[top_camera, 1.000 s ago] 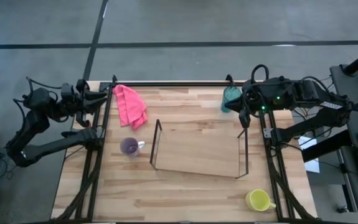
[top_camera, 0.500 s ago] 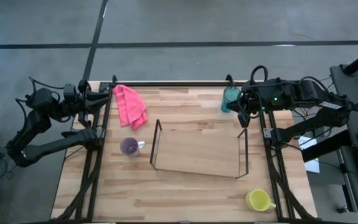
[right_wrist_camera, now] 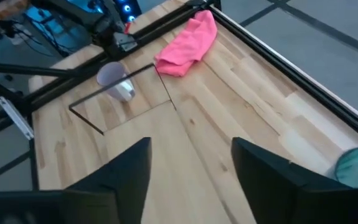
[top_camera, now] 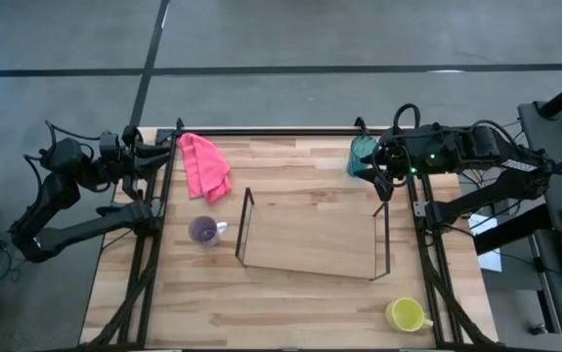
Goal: Stack small to large cups/mugs on shelf
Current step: Put blue transparent cup on the shelf
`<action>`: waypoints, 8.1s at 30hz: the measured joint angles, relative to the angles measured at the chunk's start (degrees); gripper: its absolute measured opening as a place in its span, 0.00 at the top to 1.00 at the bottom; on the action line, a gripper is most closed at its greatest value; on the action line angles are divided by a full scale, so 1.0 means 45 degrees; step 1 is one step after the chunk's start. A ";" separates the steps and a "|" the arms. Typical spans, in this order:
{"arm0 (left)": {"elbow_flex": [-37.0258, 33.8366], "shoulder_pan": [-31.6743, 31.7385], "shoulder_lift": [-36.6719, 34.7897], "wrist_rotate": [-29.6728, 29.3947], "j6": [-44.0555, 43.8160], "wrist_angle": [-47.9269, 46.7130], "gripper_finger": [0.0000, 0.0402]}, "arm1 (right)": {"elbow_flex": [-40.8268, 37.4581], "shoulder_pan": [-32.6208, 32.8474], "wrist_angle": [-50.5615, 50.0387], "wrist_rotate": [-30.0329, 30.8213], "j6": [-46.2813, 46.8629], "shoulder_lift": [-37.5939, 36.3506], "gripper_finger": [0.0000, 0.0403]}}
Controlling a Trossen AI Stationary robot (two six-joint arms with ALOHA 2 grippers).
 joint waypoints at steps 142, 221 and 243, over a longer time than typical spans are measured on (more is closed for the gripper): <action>0.0000 -0.0001 -0.0549 0.0009 -0.0010 0.0000 0.80 | -0.3342 -0.7168 -0.2368 -0.1558 -0.2229 0.2963 0.98; 0.0000 -0.0002 -0.0549 0.0008 -0.0005 -0.0002 0.80 | -0.1882 0.2755 -0.1794 -0.3724 0.5220 0.4173 0.97; 0.0000 -0.0002 -0.0549 0.0009 -0.0007 -0.0002 0.80 | -0.1656 0.2842 -0.2387 -0.3698 0.4892 0.5074 0.97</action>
